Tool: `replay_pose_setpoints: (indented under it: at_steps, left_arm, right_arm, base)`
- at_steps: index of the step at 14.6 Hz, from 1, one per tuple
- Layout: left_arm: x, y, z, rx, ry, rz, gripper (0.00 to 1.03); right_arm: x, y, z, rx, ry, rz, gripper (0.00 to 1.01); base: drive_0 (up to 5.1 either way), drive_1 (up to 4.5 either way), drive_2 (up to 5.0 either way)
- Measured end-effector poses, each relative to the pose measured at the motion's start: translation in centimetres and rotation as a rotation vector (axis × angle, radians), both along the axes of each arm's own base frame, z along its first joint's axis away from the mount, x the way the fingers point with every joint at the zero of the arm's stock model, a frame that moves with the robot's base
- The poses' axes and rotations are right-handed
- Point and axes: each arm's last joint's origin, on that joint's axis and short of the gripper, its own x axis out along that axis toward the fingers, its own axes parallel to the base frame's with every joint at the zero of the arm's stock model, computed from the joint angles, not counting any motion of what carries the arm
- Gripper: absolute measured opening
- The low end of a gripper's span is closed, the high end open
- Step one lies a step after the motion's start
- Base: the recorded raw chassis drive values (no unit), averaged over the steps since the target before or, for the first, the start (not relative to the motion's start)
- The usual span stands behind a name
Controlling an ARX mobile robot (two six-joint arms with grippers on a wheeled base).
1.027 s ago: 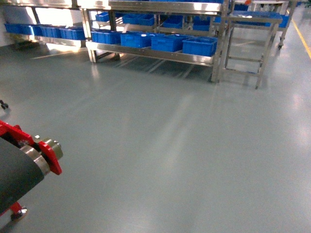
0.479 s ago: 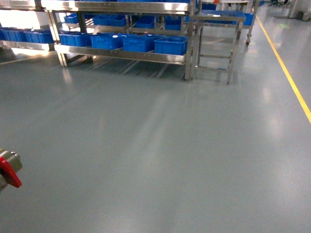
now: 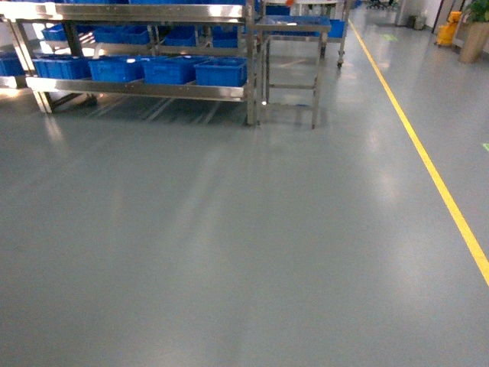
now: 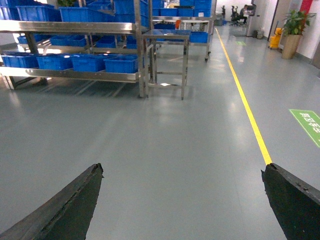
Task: Pick blue part to blue bin on bottom shelf
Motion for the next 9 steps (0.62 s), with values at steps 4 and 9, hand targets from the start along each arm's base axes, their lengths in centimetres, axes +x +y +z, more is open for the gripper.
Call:
replay_pose_setpoints:
  at_steps: [4, 9]
  left_arm:
    - [0.0, 0.0, 0.0, 0.0, 0.0, 0.0, 0.43]
    - [0.0, 0.0, 0.0, 0.0, 0.0, 0.0, 0.43]
  right_arm:
    - [0.0, 0.0, 0.0, 0.0, 0.0, 0.0, 0.98]
    - [0.0, 0.0, 0.0, 0.0, 0.0, 0.0, 0.98]
  base:
    - [-1.4, -1.45, -1.4]
    - [-1.1, -1.13, -1.1]
